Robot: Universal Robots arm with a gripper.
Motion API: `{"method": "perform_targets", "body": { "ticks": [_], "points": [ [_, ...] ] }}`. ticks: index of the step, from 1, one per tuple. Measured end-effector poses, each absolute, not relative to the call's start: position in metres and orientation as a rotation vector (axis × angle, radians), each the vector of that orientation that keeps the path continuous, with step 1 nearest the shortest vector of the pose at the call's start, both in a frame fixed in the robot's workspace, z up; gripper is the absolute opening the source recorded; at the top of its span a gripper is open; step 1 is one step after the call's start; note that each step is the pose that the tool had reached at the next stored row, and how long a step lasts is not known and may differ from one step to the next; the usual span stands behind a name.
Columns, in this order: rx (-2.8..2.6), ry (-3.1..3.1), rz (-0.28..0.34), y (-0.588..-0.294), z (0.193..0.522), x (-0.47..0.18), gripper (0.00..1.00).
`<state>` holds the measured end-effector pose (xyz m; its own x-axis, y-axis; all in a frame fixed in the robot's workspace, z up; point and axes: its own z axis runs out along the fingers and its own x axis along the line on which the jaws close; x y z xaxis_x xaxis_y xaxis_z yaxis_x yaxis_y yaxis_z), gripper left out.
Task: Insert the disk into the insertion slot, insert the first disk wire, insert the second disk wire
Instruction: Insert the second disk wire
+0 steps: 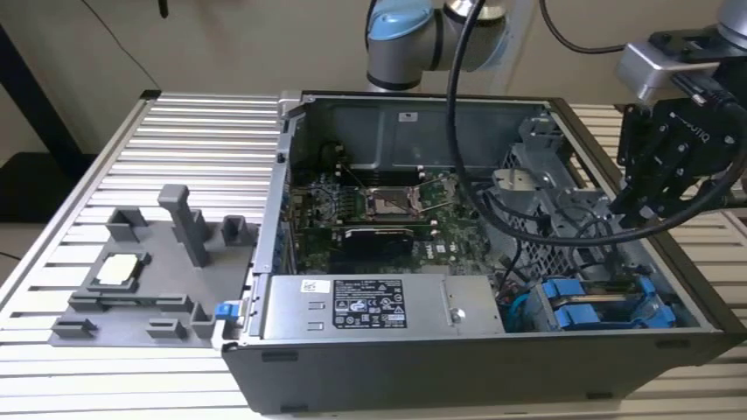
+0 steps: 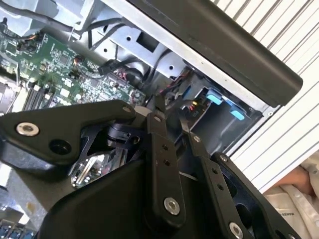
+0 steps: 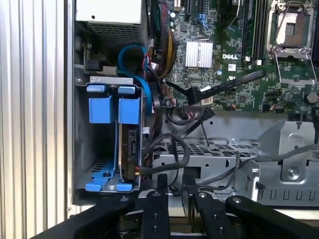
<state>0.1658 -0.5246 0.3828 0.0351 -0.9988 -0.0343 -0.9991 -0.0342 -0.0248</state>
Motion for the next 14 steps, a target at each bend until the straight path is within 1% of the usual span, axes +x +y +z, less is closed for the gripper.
{"method": "perform_targets", "body": {
  "ticks": [14],
  "points": [
    [-2.230, 2.154, 0.009, -0.523, 0.383, 0.129, 0.27]
  ]
}}
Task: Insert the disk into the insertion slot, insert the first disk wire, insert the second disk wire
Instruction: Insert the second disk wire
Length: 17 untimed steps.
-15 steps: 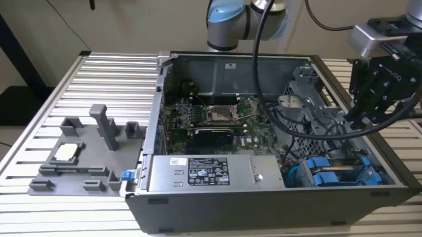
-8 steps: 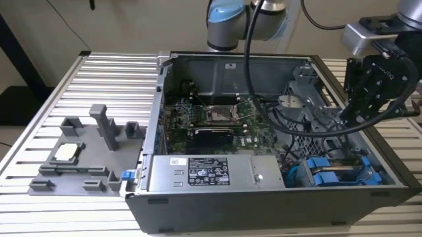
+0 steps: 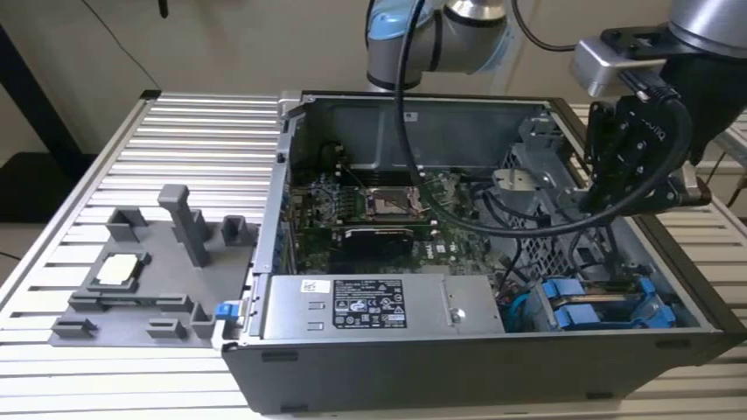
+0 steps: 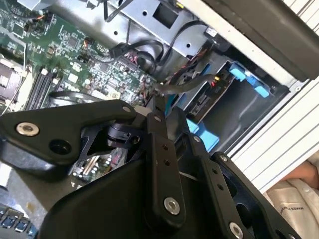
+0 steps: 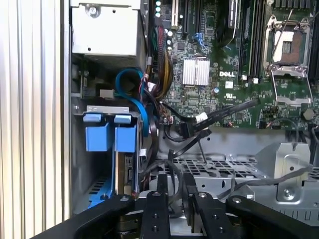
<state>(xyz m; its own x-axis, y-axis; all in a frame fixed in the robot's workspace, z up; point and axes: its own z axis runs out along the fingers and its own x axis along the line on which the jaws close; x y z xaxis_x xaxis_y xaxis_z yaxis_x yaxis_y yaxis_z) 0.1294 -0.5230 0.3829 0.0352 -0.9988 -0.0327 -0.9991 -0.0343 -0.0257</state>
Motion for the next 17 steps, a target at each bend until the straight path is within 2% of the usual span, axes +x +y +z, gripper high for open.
{"method": "perform_targets", "body": {
  "ticks": [17],
  "points": [
    [-2.260, 2.124, -0.020, -0.515, 0.380, 0.091, 0.27]
  ]
}}
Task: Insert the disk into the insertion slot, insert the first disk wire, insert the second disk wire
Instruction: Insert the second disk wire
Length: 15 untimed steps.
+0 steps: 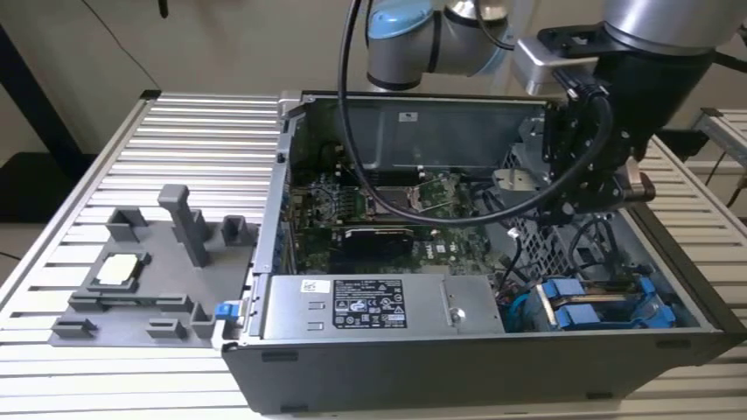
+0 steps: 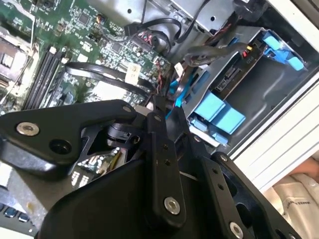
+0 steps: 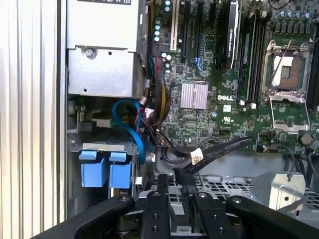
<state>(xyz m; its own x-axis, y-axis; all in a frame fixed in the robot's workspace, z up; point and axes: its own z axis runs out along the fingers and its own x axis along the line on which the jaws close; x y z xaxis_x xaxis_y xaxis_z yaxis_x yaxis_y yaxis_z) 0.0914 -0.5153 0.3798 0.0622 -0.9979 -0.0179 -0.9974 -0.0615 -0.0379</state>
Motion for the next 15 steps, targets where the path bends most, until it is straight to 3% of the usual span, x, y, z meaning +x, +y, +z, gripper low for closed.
{"method": "perform_targets", "body": {
  "ticks": [15],
  "points": [
    [-2.257, 2.093, -0.179, -0.508, 0.373, 0.067, 0.27]
  ]
}}
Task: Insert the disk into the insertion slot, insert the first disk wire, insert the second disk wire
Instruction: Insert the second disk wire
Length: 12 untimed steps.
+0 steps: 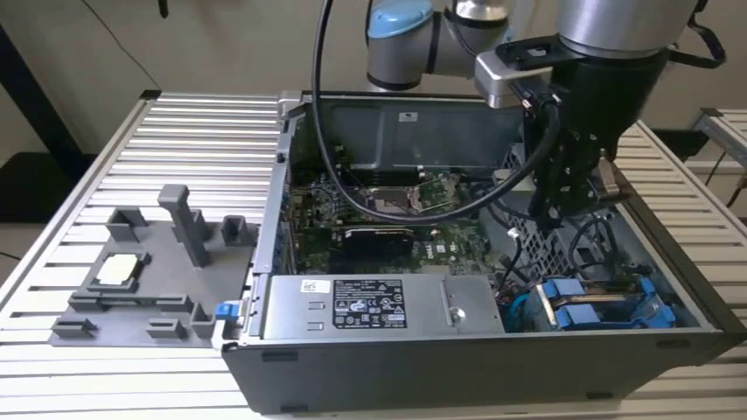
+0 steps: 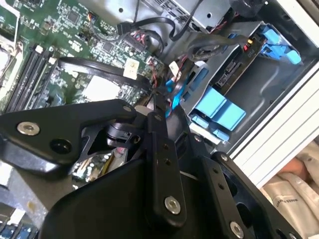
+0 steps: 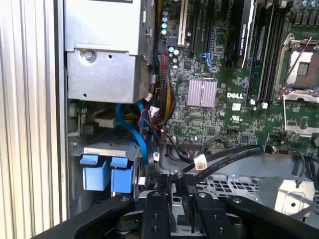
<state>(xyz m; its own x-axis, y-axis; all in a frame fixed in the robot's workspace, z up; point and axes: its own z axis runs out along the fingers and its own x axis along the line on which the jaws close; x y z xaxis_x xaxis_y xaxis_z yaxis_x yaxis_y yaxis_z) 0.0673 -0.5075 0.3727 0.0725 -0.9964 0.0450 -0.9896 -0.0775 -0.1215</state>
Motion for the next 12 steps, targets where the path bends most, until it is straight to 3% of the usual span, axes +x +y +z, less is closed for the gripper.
{"method": "perform_targets", "body": {
  "ticks": [12],
  "points": [
    [-2.257, 2.040, -0.253, -0.502, 0.367, 0.053, 0.27]
  ]
}}
